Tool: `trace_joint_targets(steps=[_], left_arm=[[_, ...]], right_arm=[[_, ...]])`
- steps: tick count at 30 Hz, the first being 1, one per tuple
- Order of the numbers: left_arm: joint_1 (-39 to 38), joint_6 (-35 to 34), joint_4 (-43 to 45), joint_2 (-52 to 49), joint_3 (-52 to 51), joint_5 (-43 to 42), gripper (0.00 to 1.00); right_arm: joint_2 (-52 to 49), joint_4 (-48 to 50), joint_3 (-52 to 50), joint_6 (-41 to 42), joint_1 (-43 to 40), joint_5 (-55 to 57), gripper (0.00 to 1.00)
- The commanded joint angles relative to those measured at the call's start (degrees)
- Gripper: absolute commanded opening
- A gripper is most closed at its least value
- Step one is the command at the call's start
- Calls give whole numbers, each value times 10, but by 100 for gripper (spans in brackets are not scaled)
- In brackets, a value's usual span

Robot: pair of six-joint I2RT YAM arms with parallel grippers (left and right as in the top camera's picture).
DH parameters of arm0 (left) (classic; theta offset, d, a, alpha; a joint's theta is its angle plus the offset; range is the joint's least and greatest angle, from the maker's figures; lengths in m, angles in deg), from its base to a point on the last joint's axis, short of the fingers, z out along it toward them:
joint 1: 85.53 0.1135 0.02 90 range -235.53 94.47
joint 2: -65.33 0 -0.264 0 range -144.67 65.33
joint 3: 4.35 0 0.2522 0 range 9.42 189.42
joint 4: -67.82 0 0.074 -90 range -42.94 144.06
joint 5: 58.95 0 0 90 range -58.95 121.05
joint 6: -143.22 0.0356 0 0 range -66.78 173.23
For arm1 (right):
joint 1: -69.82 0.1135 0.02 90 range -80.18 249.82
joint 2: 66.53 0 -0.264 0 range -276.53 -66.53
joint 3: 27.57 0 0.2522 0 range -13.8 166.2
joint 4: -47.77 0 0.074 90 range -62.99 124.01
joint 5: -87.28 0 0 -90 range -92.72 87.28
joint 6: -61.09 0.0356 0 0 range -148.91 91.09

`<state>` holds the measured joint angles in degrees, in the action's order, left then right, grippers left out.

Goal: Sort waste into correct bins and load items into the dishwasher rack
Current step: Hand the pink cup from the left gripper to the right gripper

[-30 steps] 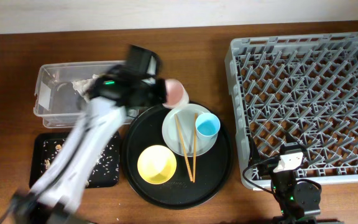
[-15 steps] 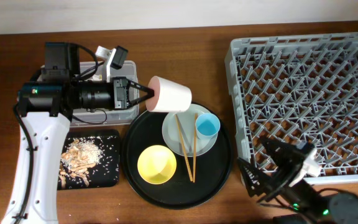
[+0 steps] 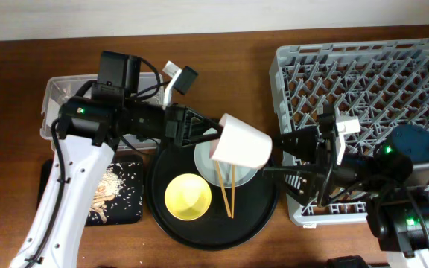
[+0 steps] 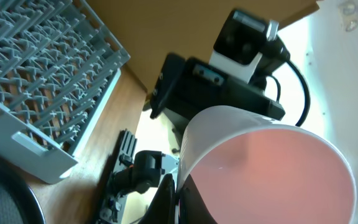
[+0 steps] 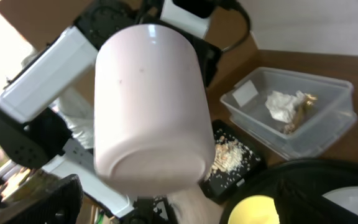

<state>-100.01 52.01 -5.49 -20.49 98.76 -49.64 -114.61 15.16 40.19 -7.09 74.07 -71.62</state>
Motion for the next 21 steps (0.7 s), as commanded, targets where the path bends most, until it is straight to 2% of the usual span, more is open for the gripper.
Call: trace_joint_targets(steps=[1,3,8,14,21], left_arm=[[-17,13,14,0,0,-19,0],[-26,13,17,0,0,-19,0],[-36,13,25,0,0,-19,0],[-36,13,38,0,0,-16,0],[-36,13,43,0,0,2,0]], right_arm=[[-19,96,10,-5,-2,-123,99],[-19,110,10,-5,-2,-123,100],[-19,106,9,-5,-1,-130,91],[-39,93,6,-6,-1,-112,86],[-81,123,6,-3,11,-100,85]])
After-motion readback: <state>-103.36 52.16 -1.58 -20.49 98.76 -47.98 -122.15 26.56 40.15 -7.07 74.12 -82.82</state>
